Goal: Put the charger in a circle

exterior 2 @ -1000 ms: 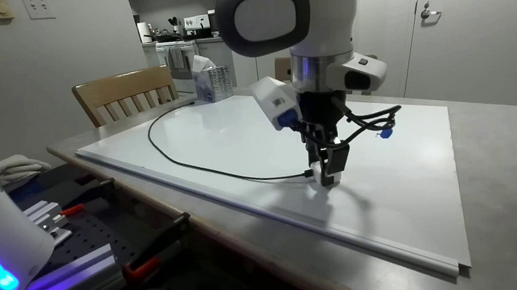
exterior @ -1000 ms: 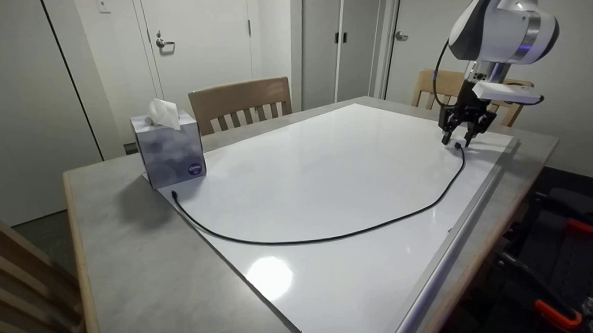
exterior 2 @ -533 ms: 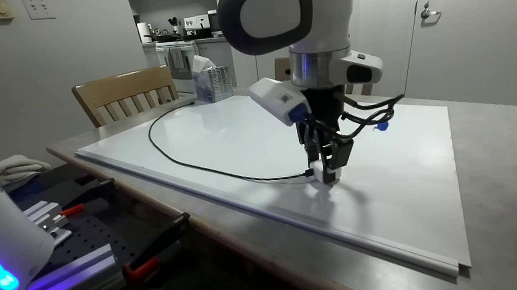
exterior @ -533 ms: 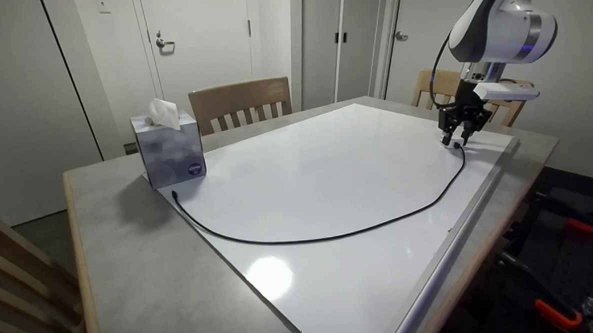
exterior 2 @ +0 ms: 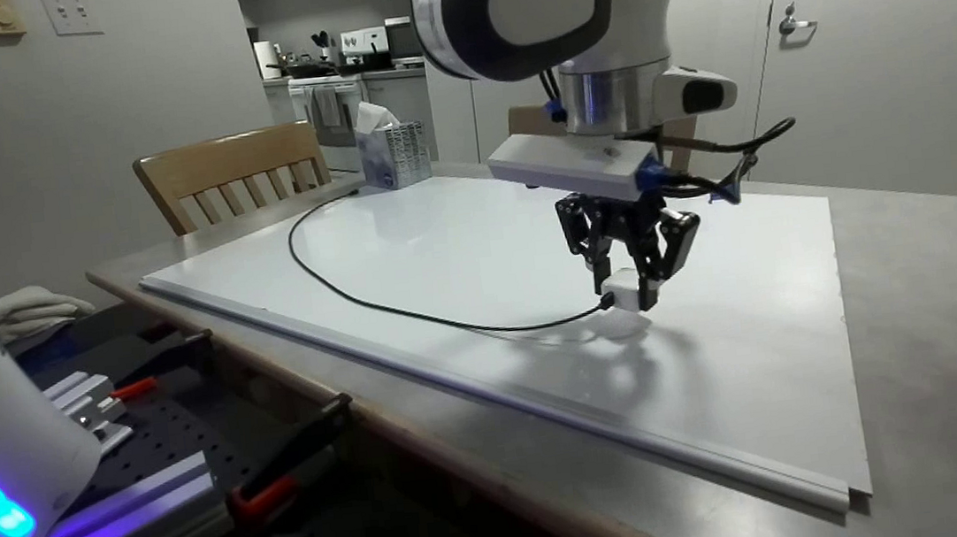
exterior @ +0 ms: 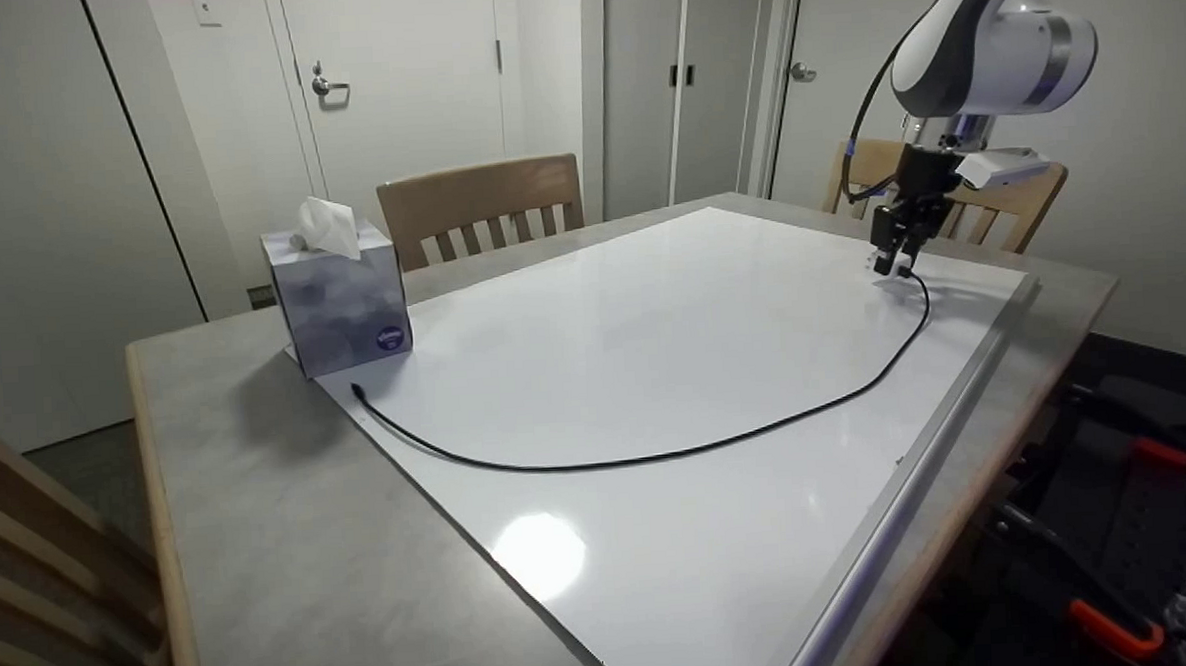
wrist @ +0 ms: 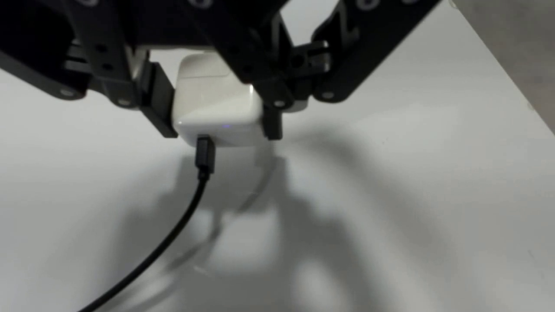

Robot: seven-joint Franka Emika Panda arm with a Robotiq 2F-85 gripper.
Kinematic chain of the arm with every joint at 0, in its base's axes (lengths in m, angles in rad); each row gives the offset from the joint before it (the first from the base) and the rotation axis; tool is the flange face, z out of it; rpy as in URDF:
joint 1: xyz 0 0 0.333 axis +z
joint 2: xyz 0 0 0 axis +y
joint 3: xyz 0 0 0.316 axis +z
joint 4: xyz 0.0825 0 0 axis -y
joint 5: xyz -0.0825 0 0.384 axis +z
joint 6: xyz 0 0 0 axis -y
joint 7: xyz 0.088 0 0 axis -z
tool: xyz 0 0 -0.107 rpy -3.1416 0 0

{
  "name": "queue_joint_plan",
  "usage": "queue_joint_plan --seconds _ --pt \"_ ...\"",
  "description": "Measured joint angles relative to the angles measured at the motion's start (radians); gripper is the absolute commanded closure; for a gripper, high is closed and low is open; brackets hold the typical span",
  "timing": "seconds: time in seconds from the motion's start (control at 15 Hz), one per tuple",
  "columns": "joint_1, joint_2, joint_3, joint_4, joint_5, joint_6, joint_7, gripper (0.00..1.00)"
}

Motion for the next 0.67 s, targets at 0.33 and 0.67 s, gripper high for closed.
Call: queue_joint_plan --seconds 0.33,0.67 --pt "-0.128 0.034 0.110 0.064 0.006 0.002 -0.288 0.49" --pt "-0.128 0.036 0.111 0.067 0.007 0.001 -0.282 0.49"
